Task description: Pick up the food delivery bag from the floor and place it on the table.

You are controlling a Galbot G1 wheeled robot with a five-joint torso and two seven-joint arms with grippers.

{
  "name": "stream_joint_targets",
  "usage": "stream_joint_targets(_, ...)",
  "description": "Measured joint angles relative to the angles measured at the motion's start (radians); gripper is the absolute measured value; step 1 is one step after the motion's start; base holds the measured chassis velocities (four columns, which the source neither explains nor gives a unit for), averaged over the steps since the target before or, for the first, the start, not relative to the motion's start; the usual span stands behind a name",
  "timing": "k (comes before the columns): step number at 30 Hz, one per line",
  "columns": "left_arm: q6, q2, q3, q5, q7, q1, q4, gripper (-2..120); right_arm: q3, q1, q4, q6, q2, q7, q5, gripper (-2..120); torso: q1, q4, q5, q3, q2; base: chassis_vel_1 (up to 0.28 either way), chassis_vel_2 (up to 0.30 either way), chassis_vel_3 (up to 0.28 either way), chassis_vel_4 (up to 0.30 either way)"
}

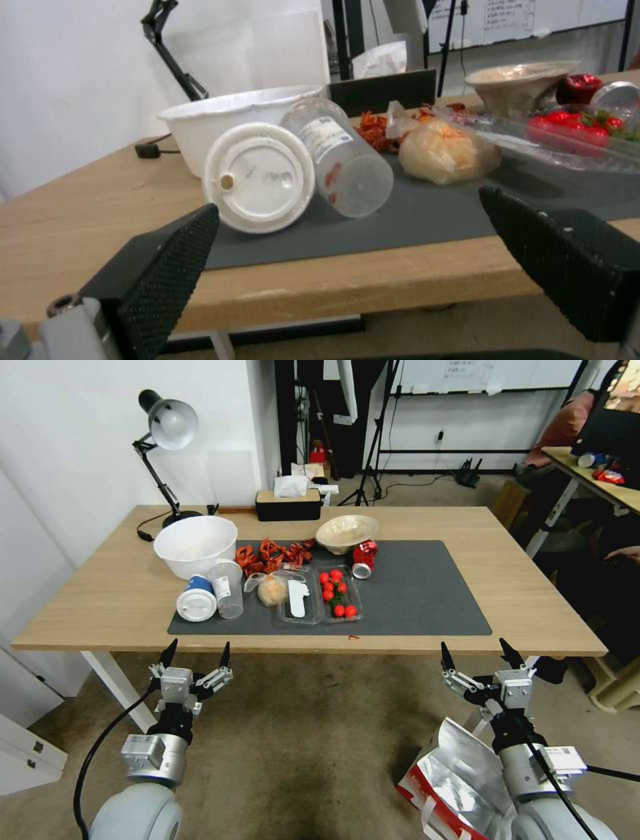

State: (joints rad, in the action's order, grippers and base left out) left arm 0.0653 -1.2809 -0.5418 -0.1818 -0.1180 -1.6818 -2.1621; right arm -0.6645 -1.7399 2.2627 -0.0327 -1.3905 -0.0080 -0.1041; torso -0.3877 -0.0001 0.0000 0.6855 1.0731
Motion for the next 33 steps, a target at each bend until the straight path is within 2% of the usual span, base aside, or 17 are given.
stream_joint_targets(12, -0.017, -0.007, 0.024, -0.003, -0.004, -0.009, -0.008, 98, -0.001, -0.003, 0.004, -0.007, -0.019, 0.001, 0.001, 100, 0.032, 0.0, 0.0, -0.04, -0.072, 0.0, 0.0, 0.0, 0.0)
stream_joint_targets(33, -0.029, -0.004, 0.028, -0.006, -0.002, -0.003, -0.002, 98, -0.007, -0.005, 0.009, -0.015, -0.026, -0.003, 0.0, 100, 0.073, 0.0, 0.0, -0.094, -0.167, 0.0, 0.0, 0.0, 0.0)
